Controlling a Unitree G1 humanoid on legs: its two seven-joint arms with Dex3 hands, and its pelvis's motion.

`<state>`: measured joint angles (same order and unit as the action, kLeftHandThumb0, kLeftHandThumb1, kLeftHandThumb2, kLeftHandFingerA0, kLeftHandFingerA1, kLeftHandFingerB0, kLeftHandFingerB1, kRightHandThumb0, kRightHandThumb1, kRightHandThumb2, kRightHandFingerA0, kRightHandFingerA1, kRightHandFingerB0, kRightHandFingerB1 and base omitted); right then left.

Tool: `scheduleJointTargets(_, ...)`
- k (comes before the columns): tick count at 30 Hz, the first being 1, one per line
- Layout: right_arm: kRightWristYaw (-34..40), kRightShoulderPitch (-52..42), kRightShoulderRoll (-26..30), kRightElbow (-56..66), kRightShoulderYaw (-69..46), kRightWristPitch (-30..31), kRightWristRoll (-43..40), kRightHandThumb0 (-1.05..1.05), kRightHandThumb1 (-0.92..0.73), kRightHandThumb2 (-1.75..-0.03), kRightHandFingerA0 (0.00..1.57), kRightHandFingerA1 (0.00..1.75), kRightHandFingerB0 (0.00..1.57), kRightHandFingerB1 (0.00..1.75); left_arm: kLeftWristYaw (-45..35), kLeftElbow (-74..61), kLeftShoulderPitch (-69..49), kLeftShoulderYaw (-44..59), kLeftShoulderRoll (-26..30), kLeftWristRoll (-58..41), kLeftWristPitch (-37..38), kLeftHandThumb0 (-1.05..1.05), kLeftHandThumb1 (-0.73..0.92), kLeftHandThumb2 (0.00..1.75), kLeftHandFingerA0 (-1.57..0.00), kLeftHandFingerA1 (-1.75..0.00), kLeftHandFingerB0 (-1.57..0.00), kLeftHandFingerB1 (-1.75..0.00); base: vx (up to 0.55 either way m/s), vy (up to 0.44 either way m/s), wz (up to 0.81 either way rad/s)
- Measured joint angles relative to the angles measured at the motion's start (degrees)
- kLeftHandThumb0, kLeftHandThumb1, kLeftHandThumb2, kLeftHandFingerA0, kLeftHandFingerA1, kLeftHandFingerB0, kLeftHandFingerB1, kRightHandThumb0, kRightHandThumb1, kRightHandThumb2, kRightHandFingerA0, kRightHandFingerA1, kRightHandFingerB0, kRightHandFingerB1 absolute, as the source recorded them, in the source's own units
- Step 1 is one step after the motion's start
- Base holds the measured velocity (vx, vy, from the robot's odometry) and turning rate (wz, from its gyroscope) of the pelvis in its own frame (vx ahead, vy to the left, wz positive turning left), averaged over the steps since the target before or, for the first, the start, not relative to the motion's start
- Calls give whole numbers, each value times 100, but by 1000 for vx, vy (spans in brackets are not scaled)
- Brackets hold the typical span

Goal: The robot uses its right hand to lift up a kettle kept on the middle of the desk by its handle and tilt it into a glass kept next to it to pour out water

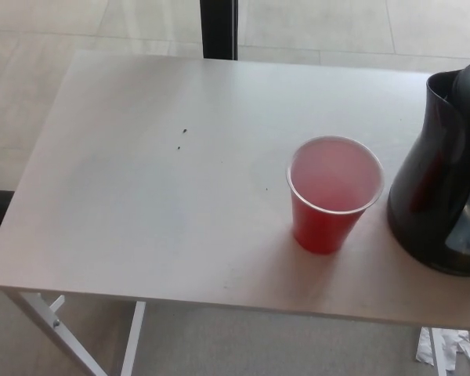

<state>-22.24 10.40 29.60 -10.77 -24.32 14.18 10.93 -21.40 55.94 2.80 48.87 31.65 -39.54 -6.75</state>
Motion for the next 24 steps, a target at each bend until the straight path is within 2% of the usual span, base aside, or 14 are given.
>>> scheduleJointTargets(2,-177,-93,141,1,-15,2,-82,-89,-49,-56,0,0,0,0,0,0,-2,0,0,0,0,-105,64,80,-124,-84,-103,-98,0,0,0)
scheduleJointTargets(3,-272,-141,219,2,-32,3,-136,-91,-55,-95,0,4,0,0,0,0,-2,0,0,0,0,-105,47,112,-127,-79,-102,-99,0,0,0)
scheduleJointTargets(4,-331,-173,269,3,-48,3,-169,-90,-55,-92,0,8,0,0,0,0,-5,0,0,0,0,-105,64,79,-125,-84,-100,-101,0,0,0)
scheduleJointTargets(5,-423,-224,345,4,-82,3,-220,-86,-35,-75,23,90,0,0,0,0,-6,0,0,0,0,-105,64,80,-125,-83,-103,-98,0,0,0)
scheduleJointTargets(6,-544,-307,455,8,-139,2,-291,-85,-47,-55,42,84,0,0,1,0,-9,-1,0,1,0,-105,64,79,-123,-84,-103,-98,0,0,0)
scheduleJointTargets(8,-700,-417,569,10,-244,3,-393,-84,-48,-83,0,11,0,7,1,1,-10,-2,-1,1,0,-105,47,111,-128,-78,-105,-96,0,0,0)
scheduleJointTargets(11,-977,-664,750,11,-529,4,-590,-79,-44,-87,0,15,0,20,2,1,-16,-2,-5,1,0,-105,65,79,-127,-81,-103,-99,0,0,0)
scheduleJointTargets(12,-1051,-734,793,14,-620,4,-654,-68,-36,-61,0,0,2,24,2,1,-16,-2,-7,1,0,-105,64,79,-127,-81,-103,-98,0,0,0)
scheduleJointTargets(13,-1152,-830,838,17,-769,7,-737,-78,-47,-88,0,24,0,31,3,1,-17,-2,-8,1,0,-105,64,79,-129,-80,-103,-98,0,0,0)
scheduleJointTargets(14,-1226,-916,850,23,-943,11,-823,-87,-50,-63,0,27,0,40,3,2,-17,-2,-10,1,0,-105,64,79,-127,-81,-104,-97,0,0,0)
scheduleJointTargets(17,-1400,-1216,855,-3,-1489,11,-1075,-80,-45,-86,0,41,4,39,4,4,-21,-2,-15,1,0,-105,64,79,-127,-81,-104,-97,0,0,0)
scheduleJointTargets(19,-1471,-1401,855,-83,-1858,18,-1227,-82,-53,-57,5,70,8,49,3,4,-23,-2,-21,1,0,-105,62,80,-127,-83,-120,-84,0,0,0)
scheduleJointTargets(23,-1524,-1743,854,-358,-2567,24,-1483,-76,-48,-87,0,47,3,32,3,11,-24,-2,-24,0,0,-105,61,79,-126,-81,-107,-94,0,0,0)
scheduleJointTargets(24,-1525,-1786,854,-425,-2669,24,-1524,-76,-48,-88,0,46,1,26,3,12,-23,-2,-24,0,0,-105,47,111,-131,-75,-102,-101,0,0,0)
